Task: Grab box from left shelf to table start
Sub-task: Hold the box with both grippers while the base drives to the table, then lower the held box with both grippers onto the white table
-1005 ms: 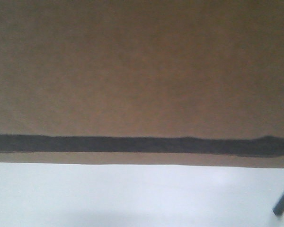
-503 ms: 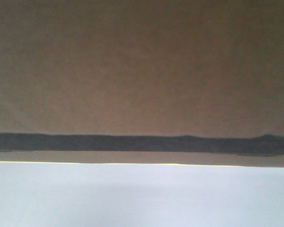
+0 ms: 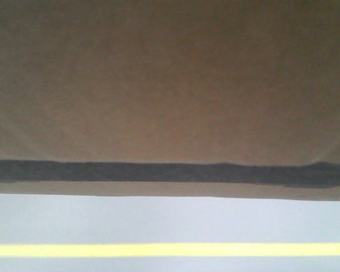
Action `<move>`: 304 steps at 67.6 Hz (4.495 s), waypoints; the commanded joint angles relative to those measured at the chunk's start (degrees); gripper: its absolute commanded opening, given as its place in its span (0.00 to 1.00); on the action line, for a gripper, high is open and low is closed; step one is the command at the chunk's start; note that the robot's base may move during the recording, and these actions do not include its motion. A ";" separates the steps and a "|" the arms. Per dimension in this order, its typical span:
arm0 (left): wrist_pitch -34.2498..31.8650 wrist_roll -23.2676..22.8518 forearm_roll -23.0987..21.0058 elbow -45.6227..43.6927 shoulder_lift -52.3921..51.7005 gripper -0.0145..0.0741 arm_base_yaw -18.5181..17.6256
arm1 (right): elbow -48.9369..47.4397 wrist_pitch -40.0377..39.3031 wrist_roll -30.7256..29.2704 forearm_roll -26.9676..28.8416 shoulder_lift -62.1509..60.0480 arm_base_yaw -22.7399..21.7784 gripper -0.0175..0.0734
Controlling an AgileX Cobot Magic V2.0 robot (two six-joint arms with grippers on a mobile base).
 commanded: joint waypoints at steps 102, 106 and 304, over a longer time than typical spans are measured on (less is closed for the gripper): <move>-11.19 -1.75 0.15 -2.71 -0.86 0.06 -0.04 | -1.68 -8.35 -0.32 -2.97 0.89 -0.22 0.26; -11.31 -1.75 0.15 -2.71 -0.86 0.06 -0.04 | -1.68 -8.27 -0.32 -2.97 0.89 -0.22 0.26; -11.44 -1.65 0.25 -2.71 -0.04 0.06 -0.04 | -1.73 -8.42 -0.32 -2.85 1.05 -0.22 0.26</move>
